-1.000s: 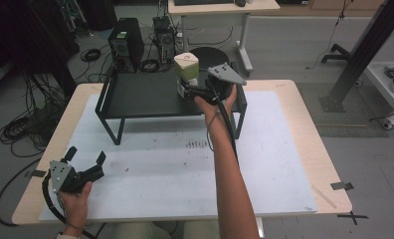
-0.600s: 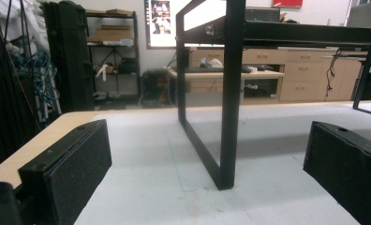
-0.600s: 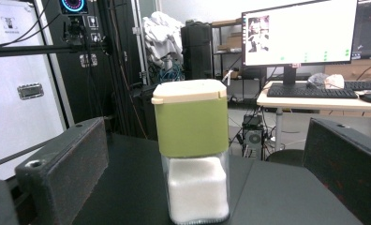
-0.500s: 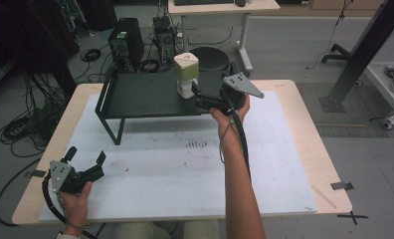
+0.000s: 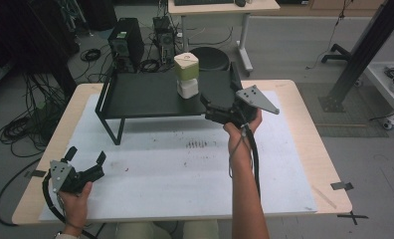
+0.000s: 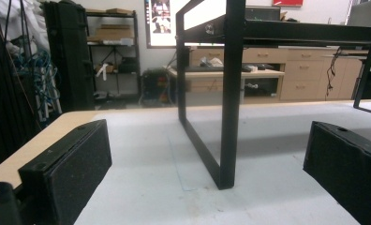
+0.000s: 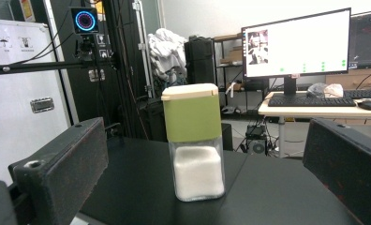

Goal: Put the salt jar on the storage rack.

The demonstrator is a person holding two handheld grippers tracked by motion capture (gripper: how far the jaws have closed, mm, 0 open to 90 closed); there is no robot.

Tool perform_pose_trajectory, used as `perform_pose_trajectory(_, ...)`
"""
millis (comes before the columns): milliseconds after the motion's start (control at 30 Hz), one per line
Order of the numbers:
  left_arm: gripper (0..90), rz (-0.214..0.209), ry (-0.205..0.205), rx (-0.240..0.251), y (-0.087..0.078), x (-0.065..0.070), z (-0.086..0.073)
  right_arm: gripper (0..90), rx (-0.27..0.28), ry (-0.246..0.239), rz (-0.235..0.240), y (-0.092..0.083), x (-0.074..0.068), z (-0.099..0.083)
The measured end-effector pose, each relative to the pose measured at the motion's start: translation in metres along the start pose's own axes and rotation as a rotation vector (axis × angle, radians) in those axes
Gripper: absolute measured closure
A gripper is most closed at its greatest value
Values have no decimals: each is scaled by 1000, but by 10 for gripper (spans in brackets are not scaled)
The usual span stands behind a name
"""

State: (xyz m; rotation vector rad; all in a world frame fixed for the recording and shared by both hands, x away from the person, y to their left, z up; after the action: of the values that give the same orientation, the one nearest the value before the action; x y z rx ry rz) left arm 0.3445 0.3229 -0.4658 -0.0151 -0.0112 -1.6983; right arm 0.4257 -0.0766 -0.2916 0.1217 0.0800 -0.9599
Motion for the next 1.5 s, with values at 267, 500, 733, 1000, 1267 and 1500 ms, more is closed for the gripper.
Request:
perform_pose_trajectory(267, 15, 0, 0, 0, 0, 0, 0, 3, 6, 1, -1, -25, 3, -8)
perform_pose_trajectory(500, 15, 1, 1, 0, 0, 0, 0, 3, 16, -15, -14, -51, 12, -19)
perform_pose_trajectory(733, 16, 2, 2, -1, 0, 0, 0, 3, 31, -24, -29, -74, 20, -28)
perform_pose_trajectory(1000, 8, 3, 1, 3, 0, 0, 0, 4, 47, -31, -57, -96, 29, -37)
perform_pose_trajectory(1267, 2, 4, -2, 4, 0, -1, 0, 3, 48, -24, -77, -110, 35, -51)
perform_pose_trajectory(1500, 2, 6, -2, 7, 0, -1, 0, 4, 48, -27, -90, -117, 38, -61)
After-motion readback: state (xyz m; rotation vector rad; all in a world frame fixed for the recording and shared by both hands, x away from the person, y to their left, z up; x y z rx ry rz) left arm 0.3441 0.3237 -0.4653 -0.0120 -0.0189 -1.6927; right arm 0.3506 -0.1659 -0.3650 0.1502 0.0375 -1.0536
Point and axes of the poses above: each handheld gripper's, and its own axes: y roughly forward along the jaws, z roughly out of its top, x roughly to its right, the point moved 8 cm from there along y, roughly forward along the jaws, and after that the axes turned 2 degrees about z, right-handed, at the moved point
